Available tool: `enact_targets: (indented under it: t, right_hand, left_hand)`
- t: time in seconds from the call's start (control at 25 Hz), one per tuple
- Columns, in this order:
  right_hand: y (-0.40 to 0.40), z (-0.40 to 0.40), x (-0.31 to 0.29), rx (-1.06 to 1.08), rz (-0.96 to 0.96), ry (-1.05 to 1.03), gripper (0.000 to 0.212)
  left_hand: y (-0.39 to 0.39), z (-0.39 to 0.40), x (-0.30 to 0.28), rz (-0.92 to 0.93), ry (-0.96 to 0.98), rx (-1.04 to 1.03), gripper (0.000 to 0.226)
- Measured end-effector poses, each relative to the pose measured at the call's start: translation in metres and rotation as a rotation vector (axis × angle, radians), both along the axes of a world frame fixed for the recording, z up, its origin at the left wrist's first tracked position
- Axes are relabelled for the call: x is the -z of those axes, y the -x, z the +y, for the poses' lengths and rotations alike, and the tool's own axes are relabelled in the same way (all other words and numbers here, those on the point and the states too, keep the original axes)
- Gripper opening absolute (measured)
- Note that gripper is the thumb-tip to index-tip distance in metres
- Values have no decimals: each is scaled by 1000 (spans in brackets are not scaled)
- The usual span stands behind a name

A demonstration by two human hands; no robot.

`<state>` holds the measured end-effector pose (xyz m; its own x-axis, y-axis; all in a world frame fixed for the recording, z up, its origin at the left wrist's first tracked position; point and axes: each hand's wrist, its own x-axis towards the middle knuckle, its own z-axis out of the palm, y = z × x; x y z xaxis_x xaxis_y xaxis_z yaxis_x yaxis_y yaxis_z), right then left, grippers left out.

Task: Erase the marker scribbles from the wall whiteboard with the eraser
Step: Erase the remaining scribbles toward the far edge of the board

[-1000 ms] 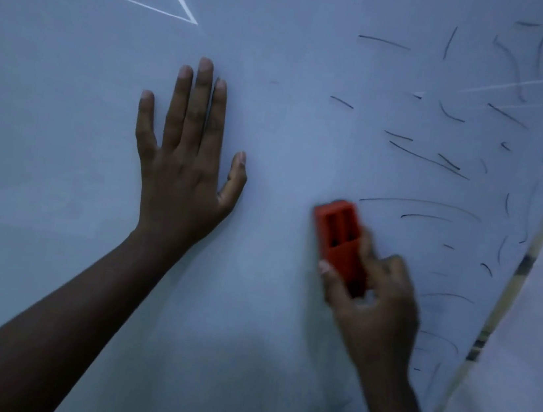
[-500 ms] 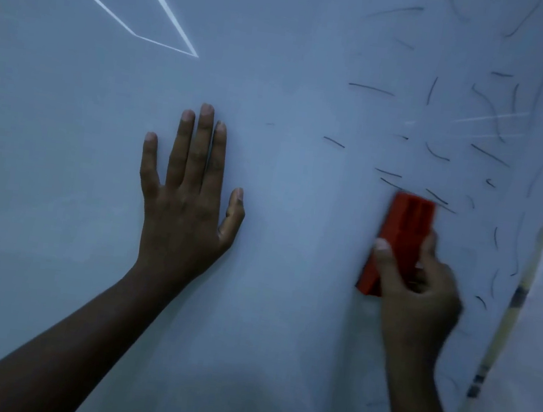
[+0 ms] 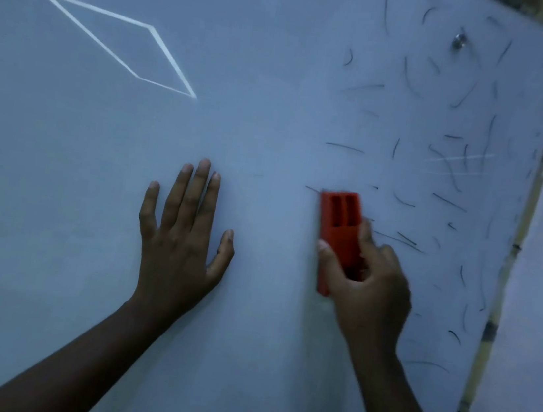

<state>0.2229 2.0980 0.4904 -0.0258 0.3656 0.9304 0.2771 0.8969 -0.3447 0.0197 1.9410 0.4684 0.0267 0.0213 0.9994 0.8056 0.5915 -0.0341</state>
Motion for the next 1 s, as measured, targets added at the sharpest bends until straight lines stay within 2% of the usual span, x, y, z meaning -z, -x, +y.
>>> enact_targets:
  t: [0.24, 0.36, 0.44, 0.56, 0.68, 0.76, 0.88, 1.0]
  right_hand:
    - [-41, 53, 4, -103, 373, 315, 82]
    - [-26, 47, -7, -90, 439, 336, 78]
    - [-7, 24, -20, -57, 378, 250, 78]
    - [33, -26, -32, -4, 166, -2, 72]
    - [71, -69, -12, 11, -63, -300, 71]
    - [81, -78, 0, -8, -142, -418, 70]
    - [76, -69, -7, -14, -156, -503, 68]
    - [59, -45, -44, 44, -17, -392, 68]
  left_hand:
    - [6, -24, -58, 18, -52, -8, 73]
    - [13, -29, -103, 70, -24, 4, 74]
    - [18, -31, -130, 106, -16, -1, 73]
    - [29, -35, -153, 108, -46, 32, 72]
    - [34, -36, -151, 101, -68, 96, 68]
    - [34, -36, -150, 97, -58, 102, 66]
    - [34, -36, -149, 86, -42, 78, 65]
    - [36, -34, -147, 113, -52, 52, 64]
